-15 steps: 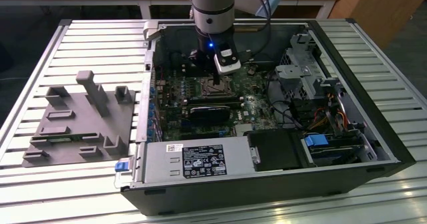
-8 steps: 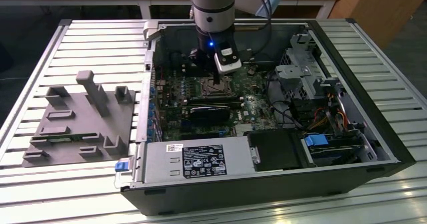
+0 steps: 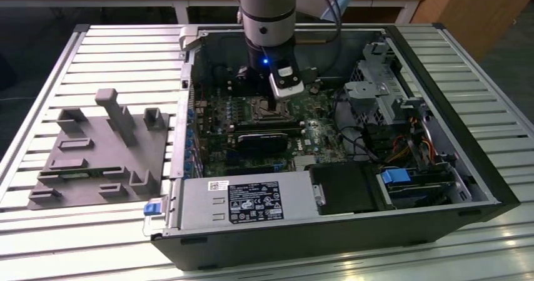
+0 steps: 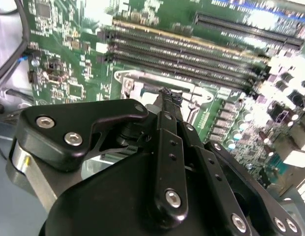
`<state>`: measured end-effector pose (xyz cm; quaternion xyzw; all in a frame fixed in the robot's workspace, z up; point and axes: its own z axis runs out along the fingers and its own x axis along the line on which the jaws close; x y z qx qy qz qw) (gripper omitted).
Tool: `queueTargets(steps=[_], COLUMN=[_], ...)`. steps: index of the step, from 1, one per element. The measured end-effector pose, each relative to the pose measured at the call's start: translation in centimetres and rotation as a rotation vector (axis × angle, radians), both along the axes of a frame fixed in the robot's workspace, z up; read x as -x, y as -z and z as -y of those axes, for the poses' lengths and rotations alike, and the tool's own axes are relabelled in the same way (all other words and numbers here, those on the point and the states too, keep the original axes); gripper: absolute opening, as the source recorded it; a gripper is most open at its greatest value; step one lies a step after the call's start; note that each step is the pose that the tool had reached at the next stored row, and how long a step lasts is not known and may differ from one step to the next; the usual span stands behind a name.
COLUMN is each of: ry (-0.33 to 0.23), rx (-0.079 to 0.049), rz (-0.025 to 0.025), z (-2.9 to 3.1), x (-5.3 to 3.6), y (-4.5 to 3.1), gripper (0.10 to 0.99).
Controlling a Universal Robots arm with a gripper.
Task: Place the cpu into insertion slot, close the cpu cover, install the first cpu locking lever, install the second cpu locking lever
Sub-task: 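Install the second cpu locking lever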
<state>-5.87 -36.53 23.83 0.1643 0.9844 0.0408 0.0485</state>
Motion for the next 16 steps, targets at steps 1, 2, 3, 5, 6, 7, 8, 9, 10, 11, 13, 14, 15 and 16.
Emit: queueTargets(steps=[1, 2, 3, 5, 6, 7, 8, 9, 10, 11, 13, 14, 15, 16], ry=[0.000, 0.000, 0.000, 0.000, -0.001, -0.003, -0.009, -0.020, -0.035, -0.050, -0.080, -0.091, -0.101, -0.108], rx=[0.000, 0.000, 0.000, 0.000, 0.000, 0.000, 0.000, 0.000, 0.000, 0.000, 0.000, 0.000, 0.000, 0.000], rz=[0.0000, 0.0001, 0.0001, 0.0001, 0.0001, 0.0000, 0.0001, 0.0001, 0.0001, 0.0001, 0.0002, 0.0001, 0.0000, 0.0001], z=[0.20, 0.41, 0.61, 0.85, 0.90, 0.91, 0.92, 0.92, 0.92, 0.92, 0.92, 0.92, 0.93, 0.93], x=[0.00, 0.00, 0.00, 0.00, 0.00, 0.01, 0.02, 0.04, 0.05, 0.06, 0.10, 0.15, 0.24, 0.37], y=[0.00, 0.00, 0.00, 0.00, 0.00, 0.00, 0.01, 0.02, 0.04, 0.06, 0.13, 0.17, 0.24, 0.34], gripper=[0.106, 0.106, 0.106, 0.106, 0.106, 0.106, 0.106, 0.106, 0.106, 0.106, 0.106, 0.106, 0.106, 0.106])
